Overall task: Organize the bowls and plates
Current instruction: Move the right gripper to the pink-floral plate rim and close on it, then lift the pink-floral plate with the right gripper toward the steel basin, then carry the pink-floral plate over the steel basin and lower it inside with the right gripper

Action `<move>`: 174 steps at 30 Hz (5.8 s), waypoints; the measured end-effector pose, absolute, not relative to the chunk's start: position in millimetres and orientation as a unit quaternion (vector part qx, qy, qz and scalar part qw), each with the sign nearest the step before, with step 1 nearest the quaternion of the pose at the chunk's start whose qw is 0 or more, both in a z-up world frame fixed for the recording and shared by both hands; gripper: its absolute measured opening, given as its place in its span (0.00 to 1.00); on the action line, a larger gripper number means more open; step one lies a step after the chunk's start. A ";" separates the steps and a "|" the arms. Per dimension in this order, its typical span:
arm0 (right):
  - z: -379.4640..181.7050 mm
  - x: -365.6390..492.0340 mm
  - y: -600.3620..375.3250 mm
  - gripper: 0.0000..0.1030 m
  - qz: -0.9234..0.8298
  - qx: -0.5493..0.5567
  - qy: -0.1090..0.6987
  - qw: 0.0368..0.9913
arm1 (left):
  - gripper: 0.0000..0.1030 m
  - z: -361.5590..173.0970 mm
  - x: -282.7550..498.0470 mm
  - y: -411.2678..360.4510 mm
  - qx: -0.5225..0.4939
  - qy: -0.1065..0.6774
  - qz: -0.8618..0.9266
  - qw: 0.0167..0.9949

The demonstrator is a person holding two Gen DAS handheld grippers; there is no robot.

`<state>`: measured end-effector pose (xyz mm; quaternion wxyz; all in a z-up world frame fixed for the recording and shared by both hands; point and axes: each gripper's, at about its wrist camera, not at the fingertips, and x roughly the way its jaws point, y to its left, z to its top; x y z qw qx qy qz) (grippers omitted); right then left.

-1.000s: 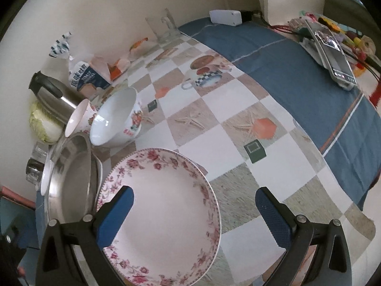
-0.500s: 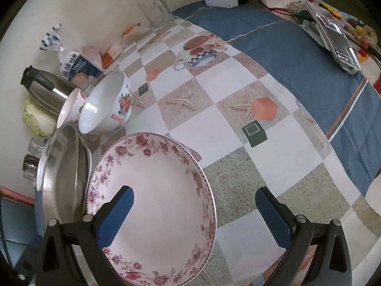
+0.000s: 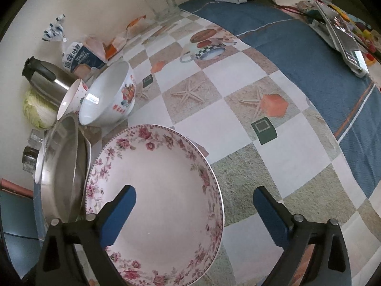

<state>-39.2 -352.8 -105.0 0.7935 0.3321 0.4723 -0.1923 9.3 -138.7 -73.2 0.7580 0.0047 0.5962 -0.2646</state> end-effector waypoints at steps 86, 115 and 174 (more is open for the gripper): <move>-99.3 -97.9 -413.7 0.12 -0.168 0.427 0.371 0.807 | 0.26 -91.7 27.1 -199.3 -0.008 0.552 -0.320 0.770; 38.1 -58.4 -353.8 0.12 -0.126 0.329 0.302 0.886 | 0.26 -10.0 57.4 -119.4 -0.113 0.444 -0.345 0.819; -56.9 90.9 -259.6 0.12 -0.017 0.331 0.419 0.845 | 0.26 -61.2 153.9 -1.1 -0.172 0.492 -0.194 0.831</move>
